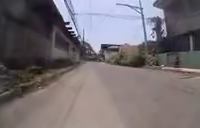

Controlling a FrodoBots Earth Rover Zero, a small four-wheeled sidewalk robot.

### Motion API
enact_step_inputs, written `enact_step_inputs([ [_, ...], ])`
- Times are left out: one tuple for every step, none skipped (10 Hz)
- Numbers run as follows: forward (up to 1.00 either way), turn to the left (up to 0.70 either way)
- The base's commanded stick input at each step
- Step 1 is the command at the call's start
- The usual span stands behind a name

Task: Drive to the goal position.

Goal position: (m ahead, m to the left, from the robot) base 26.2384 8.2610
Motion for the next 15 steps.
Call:
enact_step_inputs([
  [1.0, -0.02],
  [1.0, -0.02],
  [1.0, -0.02],
  [1.0, -0.02],
  [1.0, -0.02],
  [1.0, -0.02],
  [1.0, -0.02],
  [1.0, -0.02],
  [1.0, -0.02],
  [1.0, -0.02],
  [1.0, -0.02],
  [1.0, -0.02],
  [1.0, -0.02],
  [1.0, -0.02],
  [1.0, -0.02],
])
